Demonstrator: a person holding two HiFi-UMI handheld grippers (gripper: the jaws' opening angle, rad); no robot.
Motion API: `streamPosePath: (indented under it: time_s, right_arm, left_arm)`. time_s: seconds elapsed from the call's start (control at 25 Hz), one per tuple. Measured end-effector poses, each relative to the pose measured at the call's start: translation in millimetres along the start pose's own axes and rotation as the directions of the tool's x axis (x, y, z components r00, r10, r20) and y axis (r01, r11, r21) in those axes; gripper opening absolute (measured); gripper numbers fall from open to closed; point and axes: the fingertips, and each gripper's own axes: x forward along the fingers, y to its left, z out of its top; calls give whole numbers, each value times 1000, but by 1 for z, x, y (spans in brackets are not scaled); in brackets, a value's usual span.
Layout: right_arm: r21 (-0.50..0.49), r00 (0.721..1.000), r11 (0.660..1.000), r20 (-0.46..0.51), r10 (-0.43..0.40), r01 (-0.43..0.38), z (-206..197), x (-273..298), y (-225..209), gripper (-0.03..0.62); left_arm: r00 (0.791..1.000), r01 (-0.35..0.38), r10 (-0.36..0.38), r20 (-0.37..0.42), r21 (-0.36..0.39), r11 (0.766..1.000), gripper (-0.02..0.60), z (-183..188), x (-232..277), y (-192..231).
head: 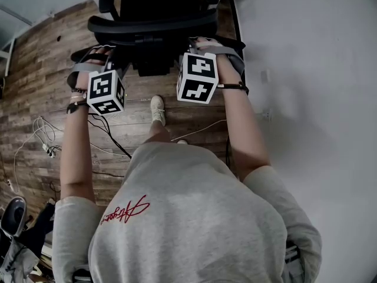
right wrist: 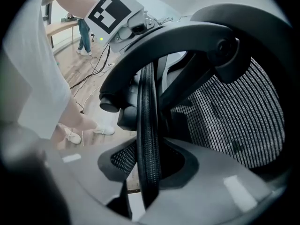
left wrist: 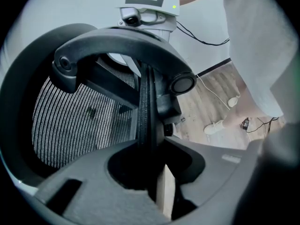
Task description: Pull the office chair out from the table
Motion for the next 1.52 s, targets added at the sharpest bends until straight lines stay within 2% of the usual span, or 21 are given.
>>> streamPosePath:
  time_s: [0.36, 1.08, 1.52]
  right_arm:
    - [0, 1000, 1000, 0, 12, -12, 2, -8, 1, 118]
    - [-11, 1000, 1000, 6, 1, -1, -1, -27, 45, 117]
    - [-18, 1000, 1000, 7, -1, 1, -2, -34, 56, 117]
  left_arm:
    - [1000, 2, -2, 3, 0, 1000, 94, 3, -8, 0]
    - [1000, -11, 11, -2, 4, 1000, 92, 21, -28, -39]
    - [1000, -14, 14, -5, 0, 1000, 92, 27, -35, -49]
